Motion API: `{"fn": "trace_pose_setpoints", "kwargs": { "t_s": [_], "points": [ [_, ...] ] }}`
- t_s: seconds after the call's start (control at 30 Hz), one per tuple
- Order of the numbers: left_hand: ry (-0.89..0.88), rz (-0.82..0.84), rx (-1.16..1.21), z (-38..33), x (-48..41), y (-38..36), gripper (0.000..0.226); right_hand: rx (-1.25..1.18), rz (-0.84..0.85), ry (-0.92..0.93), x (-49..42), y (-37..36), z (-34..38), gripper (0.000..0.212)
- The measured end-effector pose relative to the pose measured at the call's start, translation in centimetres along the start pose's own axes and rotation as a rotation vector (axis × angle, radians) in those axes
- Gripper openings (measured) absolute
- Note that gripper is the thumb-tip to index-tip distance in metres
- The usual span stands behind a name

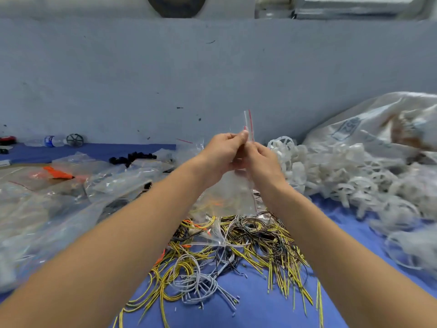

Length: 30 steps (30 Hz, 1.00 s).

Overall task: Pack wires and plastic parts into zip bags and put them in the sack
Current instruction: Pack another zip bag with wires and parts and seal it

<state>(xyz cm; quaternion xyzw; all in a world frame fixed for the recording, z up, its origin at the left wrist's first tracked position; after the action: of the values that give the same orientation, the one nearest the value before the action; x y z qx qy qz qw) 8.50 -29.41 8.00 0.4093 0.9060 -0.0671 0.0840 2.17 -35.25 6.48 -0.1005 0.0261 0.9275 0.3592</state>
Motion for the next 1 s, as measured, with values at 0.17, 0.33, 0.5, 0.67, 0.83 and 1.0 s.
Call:
{"fn": "trace_pose_setpoints", "kwargs": {
  "t_s": [0.17, 0.33, 0.5, 0.67, 0.83, 1.0],
  "points": [
    [-0.109, -0.032, -0.167, -0.4, -0.5, -2.1, 0.026, -0.03, -0.082, 0.002, -0.1, 4.8, 0.7, 0.028],
    [-0.222, -0.252, -0.344, -1.6, -0.6, -0.2, 0.019, 0.213, -0.5, 0.165, 1.5, 12.0, 4.8, 0.028],
    [-0.21, -0.31, -0.297, -1.6, -0.3, 0.1, 0.018, 0.387, -0.653, 0.376, 4.4, 14.0, 9.4, 0.029],
    [-0.173, -0.379, -0.404, -2.4, -0.2, 1.9, 0.016, 0.467, -0.603, 0.307, 4.4, 14.7, 8.2, 0.03],
    [-0.041, -0.669, -0.629, -5.1, 0.6, 14.7, 0.021, 0.573, -0.604, 0.355, 4.8, 14.5, 6.7, 0.032],
    [0.16, -1.038, -1.018, -6.6, 8.2, 31.5, 0.033, 0.762, -0.475, 0.523, 5.6, 9.6, 5.3, 0.03]
  ]
}}
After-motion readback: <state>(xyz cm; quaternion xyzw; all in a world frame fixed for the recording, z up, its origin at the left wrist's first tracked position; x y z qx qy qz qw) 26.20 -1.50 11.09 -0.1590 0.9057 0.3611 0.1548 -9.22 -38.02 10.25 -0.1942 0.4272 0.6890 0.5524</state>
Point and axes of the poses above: each hand's wrist, its own x-axis away from the middle knuckle, its own y-axis out of the back of the hand, z = x × y, the point moved 10 cm from there along -x, towards the middle knuckle, and after that the axes turned 3 degrees about -y, right-handed, at the moved point
